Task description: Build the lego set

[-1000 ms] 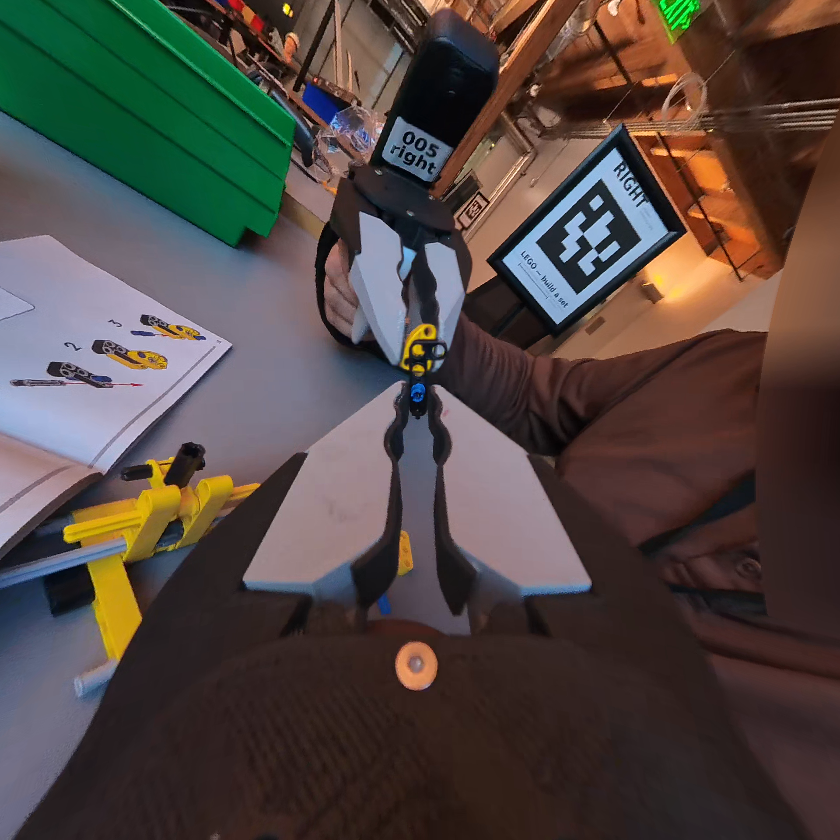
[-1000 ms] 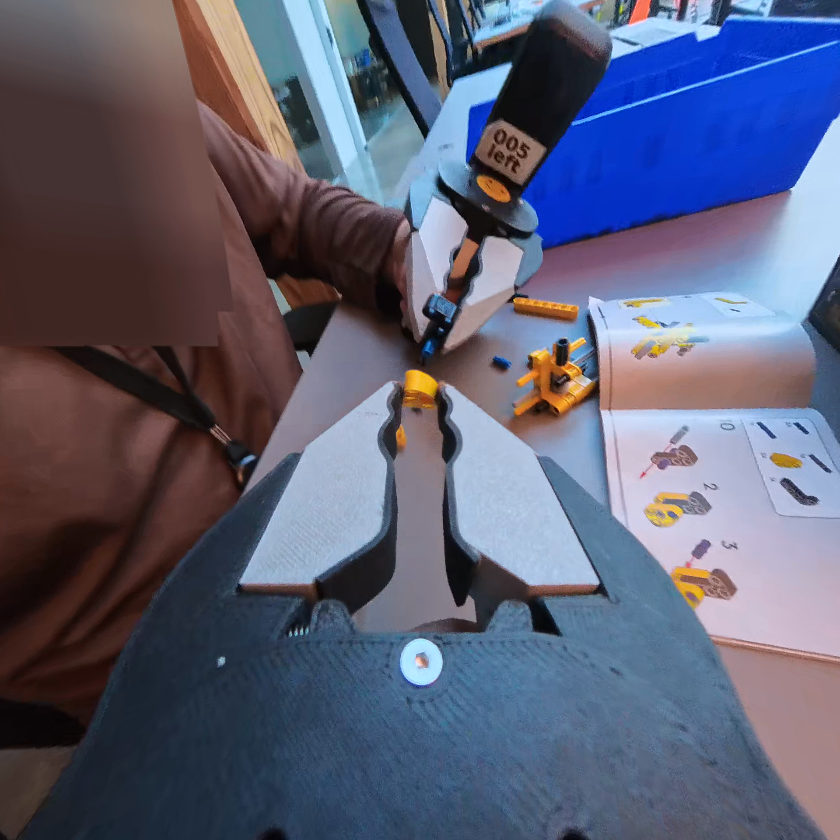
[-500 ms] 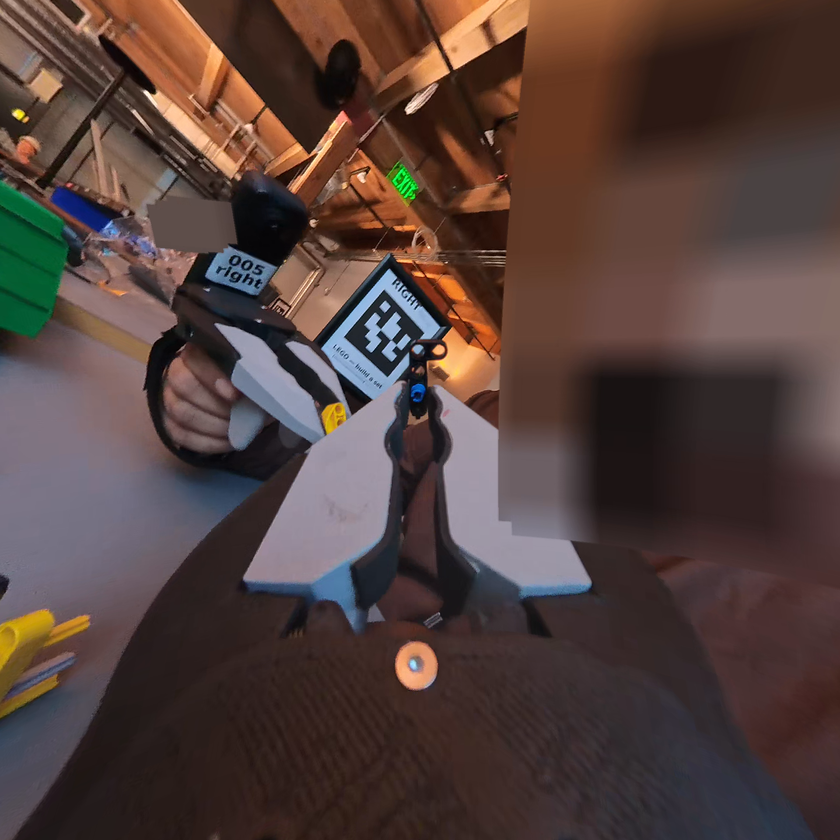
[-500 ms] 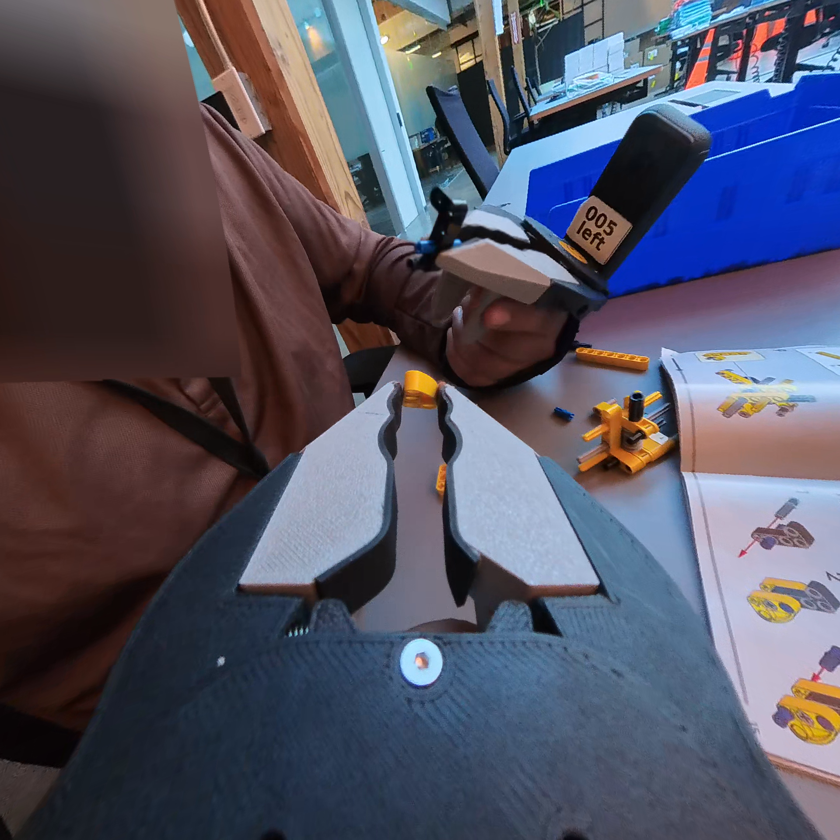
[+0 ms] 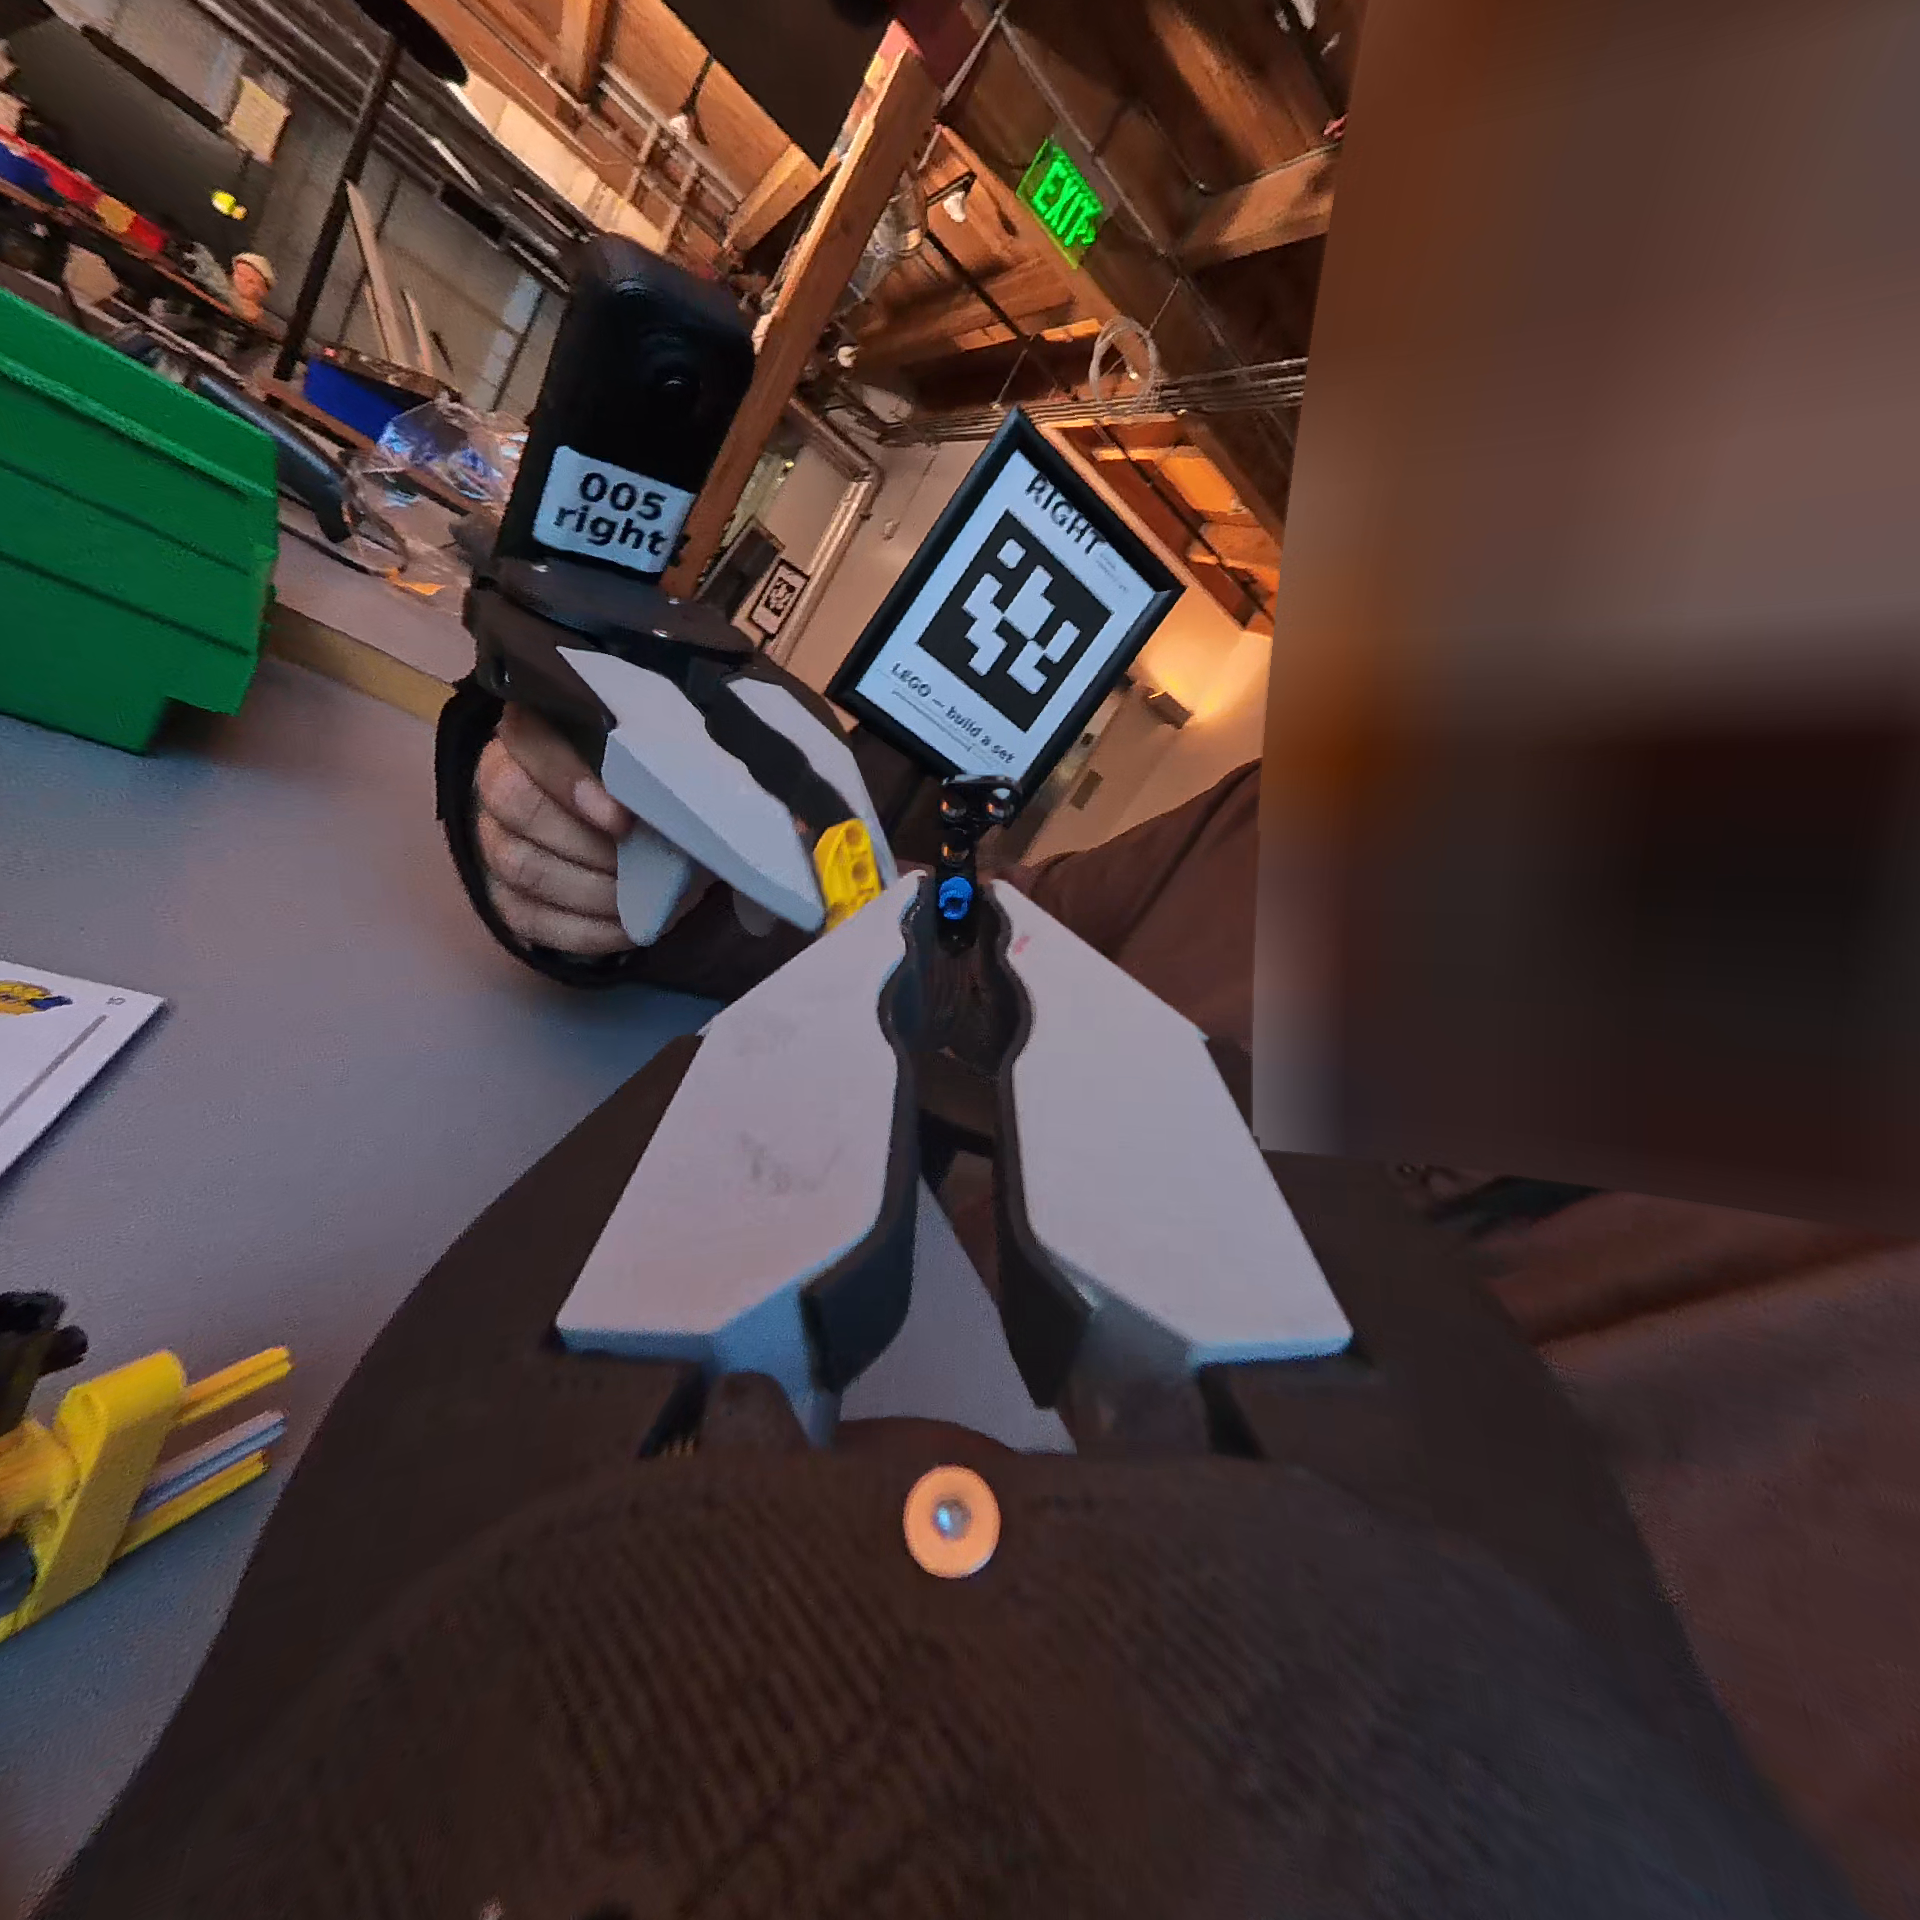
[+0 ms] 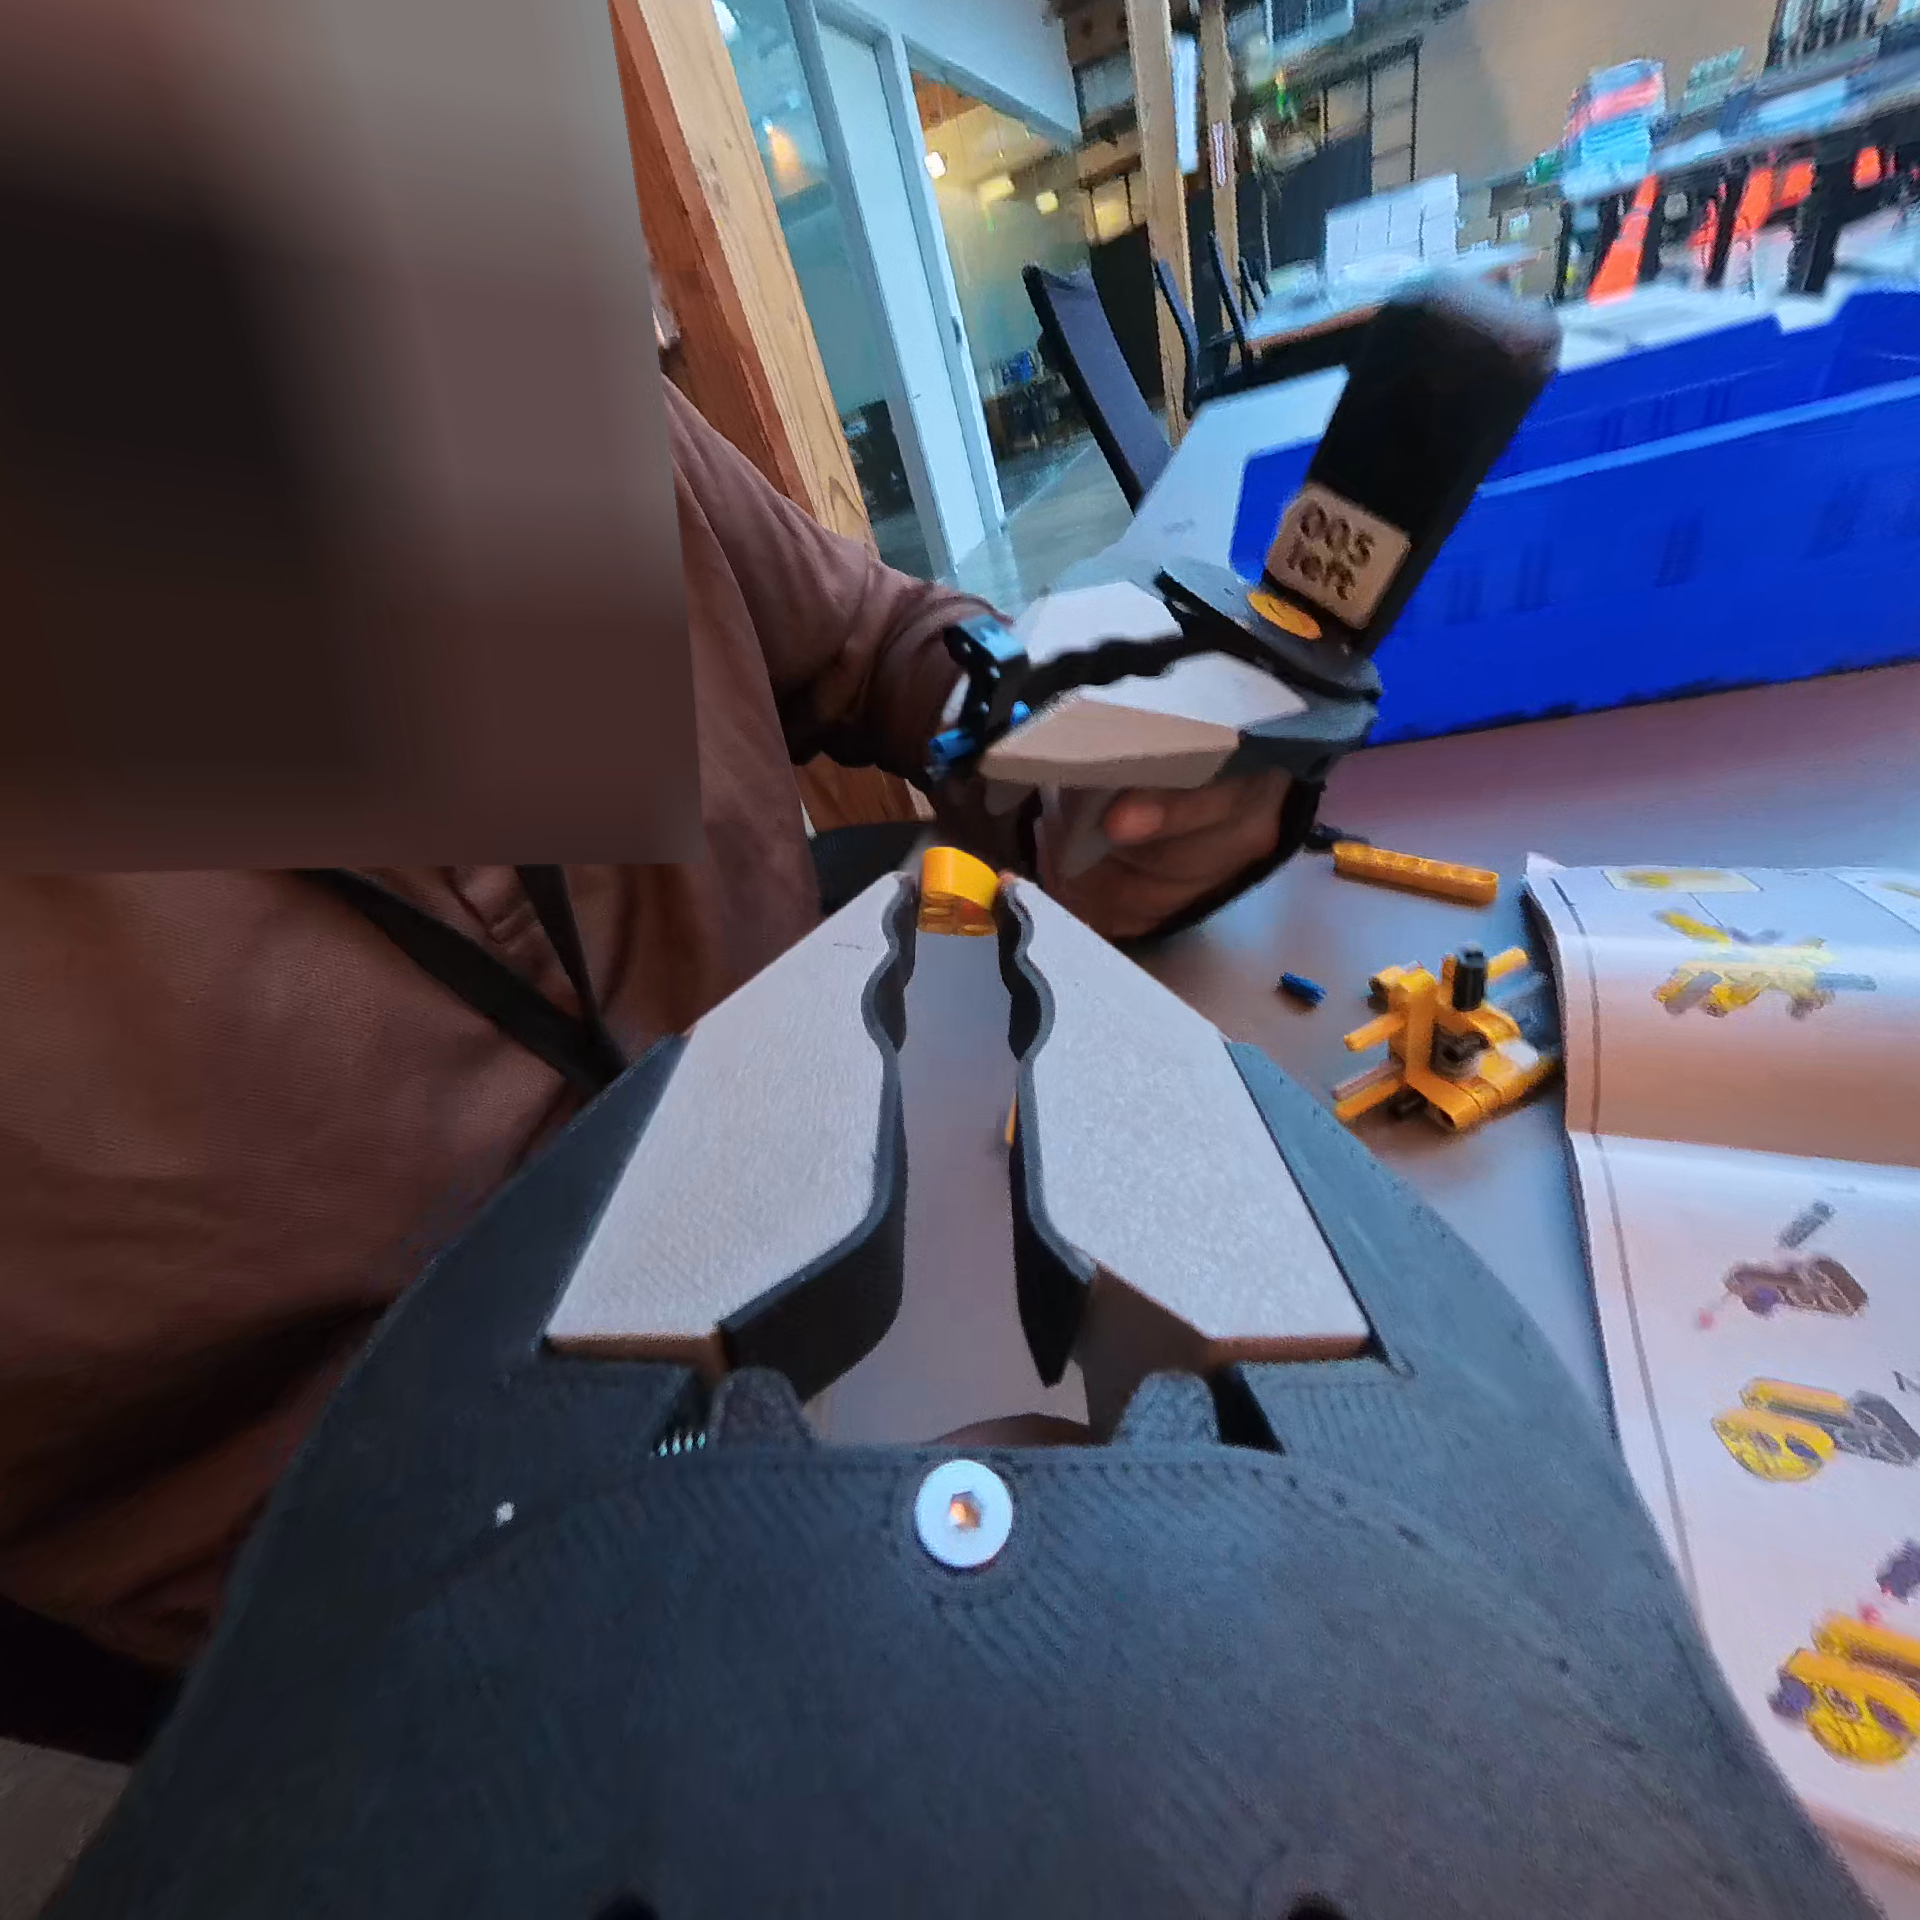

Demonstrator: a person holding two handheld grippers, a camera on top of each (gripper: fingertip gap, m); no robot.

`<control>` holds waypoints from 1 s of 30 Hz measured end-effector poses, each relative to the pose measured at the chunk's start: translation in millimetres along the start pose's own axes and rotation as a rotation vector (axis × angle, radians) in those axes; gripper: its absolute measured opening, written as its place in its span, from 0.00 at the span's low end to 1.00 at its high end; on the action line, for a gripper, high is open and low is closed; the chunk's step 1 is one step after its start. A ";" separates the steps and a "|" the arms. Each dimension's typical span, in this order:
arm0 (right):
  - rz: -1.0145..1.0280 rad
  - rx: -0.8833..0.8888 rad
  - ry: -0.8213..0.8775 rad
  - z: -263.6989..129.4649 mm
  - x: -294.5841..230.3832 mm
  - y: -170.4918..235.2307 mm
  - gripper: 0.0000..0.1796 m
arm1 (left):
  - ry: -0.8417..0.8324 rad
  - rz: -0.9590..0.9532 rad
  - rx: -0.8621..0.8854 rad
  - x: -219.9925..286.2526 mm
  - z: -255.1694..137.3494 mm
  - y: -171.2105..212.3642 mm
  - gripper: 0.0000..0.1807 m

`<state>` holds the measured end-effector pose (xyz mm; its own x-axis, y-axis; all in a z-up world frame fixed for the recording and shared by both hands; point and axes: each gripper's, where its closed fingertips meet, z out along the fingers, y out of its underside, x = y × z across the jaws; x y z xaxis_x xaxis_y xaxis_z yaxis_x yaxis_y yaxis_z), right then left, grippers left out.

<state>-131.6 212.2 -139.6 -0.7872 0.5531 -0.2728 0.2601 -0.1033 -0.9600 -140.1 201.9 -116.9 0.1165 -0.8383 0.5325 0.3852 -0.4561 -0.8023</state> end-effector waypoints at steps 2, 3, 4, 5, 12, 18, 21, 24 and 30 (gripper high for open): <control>0.021 -0.151 0.125 -1.7 20.4 24.5 0.07 | -0.061 0.027 -0.022 -8.0 -0.9 2.1 0.02; 0.015 -0.245 0.205 -5.1 32.1 39.9 0.07 | -0.103 0.040 -0.041 -14.0 -1.9 4.0 0.02; 0.000 -0.329 0.272 -9.3 41.2 53.3 0.07 | -0.157 0.052 -0.063 -22.0 -3.4 6.4 0.02; -0.015 -0.393 0.316 -12.5 46.9 63.5 0.07 | -0.219 0.060 -0.091 -31.6 -6.0 9.4 0.03; -0.014 -0.584 0.457 -28.5 69.8 96.2 0.07 | -0.417 0.047 -0.122 -59.8 -22.7 8.0 0.03; -0.040 -0.617 0.500 -34.5 73.6 97.1 0.12 | -0.430 0.059 -0.151 -60.5 -21.4 11.8 0.03; -0.065 -0.644 0.504 -39.2 70.2 98.9 0.13 | -0.428 0.056 -0.153 -60.3 -21.5 12.3 0.03; -0.074 -0.652 0.485 -40.7 63.8 100.8 0.16 | -0.426 0.053 -0.158 -60.2 -21.2 13.2 0.03; -0.107 -0.644 0.465 -42.3 57.1 101.6 0.17 | -0.426 0.050 -0.159 -60.6 -21.6 13.4 0.03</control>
<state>-126.5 268.2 -250.1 -0.5493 0.8356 0.0085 0.5800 0.3886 -0.7160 -161.8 240.2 -165.7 0.5107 -0.6781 0.5286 0.2280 -0.4860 -0.8437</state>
